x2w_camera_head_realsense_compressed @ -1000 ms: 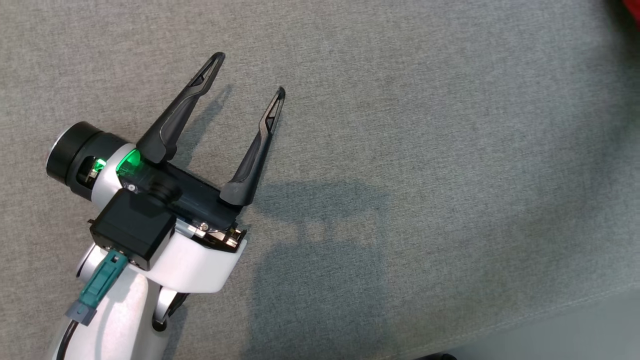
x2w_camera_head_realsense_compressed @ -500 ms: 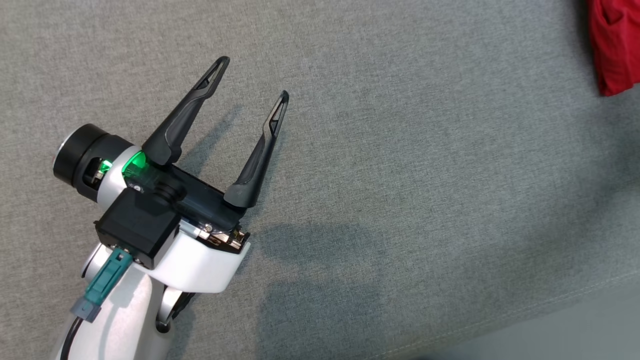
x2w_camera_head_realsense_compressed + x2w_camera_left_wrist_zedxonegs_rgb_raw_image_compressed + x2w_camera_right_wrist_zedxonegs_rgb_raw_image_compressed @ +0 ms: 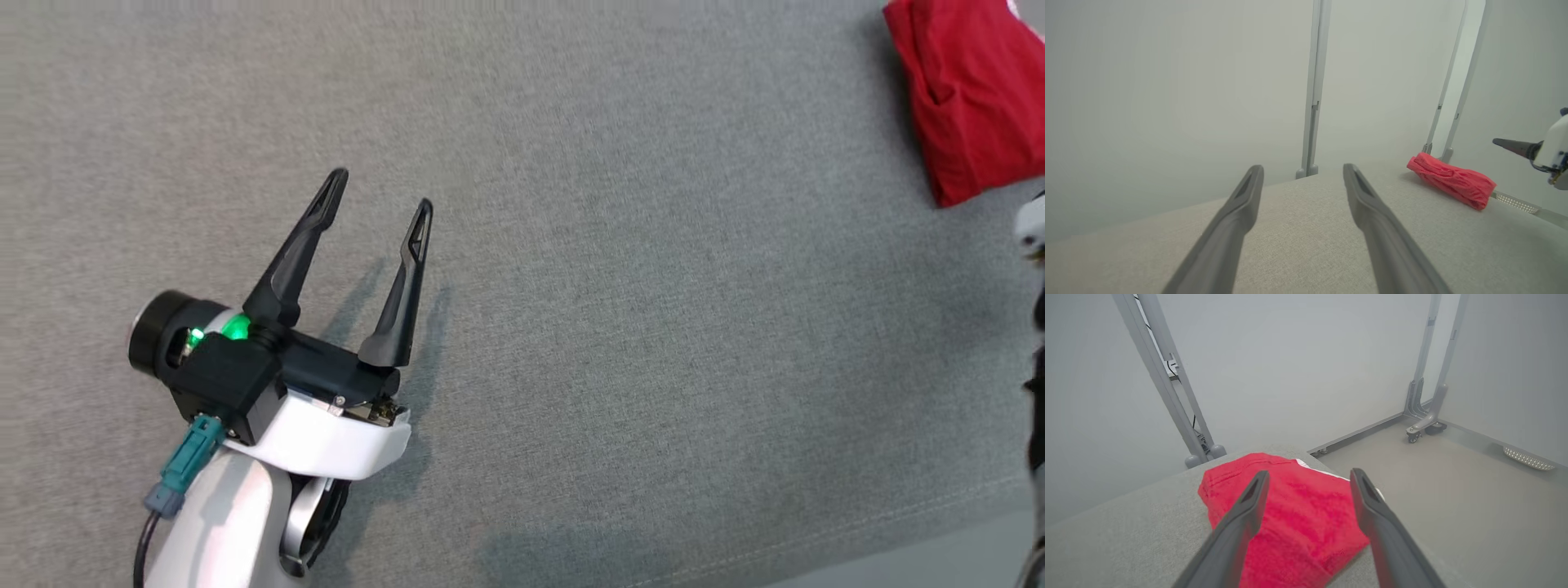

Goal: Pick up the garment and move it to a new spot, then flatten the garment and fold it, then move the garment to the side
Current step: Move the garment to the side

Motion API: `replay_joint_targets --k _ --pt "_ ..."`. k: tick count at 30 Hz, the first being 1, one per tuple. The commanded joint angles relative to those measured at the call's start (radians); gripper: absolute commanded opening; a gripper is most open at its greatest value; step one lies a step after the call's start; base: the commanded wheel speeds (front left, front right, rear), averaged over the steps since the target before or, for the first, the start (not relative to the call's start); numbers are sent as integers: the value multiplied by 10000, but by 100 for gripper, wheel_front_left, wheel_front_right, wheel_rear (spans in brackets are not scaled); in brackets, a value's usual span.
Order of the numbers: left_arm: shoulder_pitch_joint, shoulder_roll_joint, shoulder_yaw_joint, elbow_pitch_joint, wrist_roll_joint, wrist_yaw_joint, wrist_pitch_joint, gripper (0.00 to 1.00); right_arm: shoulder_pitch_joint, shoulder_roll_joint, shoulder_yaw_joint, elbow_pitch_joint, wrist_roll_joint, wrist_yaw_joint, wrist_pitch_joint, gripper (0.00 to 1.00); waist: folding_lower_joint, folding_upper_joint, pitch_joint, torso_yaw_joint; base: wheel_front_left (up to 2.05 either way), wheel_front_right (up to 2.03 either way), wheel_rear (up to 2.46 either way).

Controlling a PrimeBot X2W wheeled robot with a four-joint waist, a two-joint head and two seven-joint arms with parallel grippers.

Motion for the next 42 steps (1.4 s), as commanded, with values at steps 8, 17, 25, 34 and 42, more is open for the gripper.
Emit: replay_joint_targets --k 8,17,25,34,42 --pt "681 -301 589 549 -664 451 -277 100 2065 788 1793 -2151 198 -2 -119 100 0 0 -1549 1001 0 0 0" --pt "1391 -516 866 1294 -1102 641 -586 100 3950 1053 3493 -4087 1156 -2 -119 100 0 0 -2839 1831 0 0 0" --pt "2152 -637 1254 1885 -1093 779 -707 100 6234 1117 4739 -6301 1878 -2 -120 100 0 0 -3892 2500 0 0 0" --pt "2860 -775 1902 1113 -37 565 -714 100 7950 904 5768 -8671 2584 -2 -120 100 0 0 -4247 2801 0 0 0" --pt "3400 -926 2312 981 333 410 -715 100 9004 880 5669 -9688 2667 -2 -120 100 0 0 -4450 2807 0 0 0"
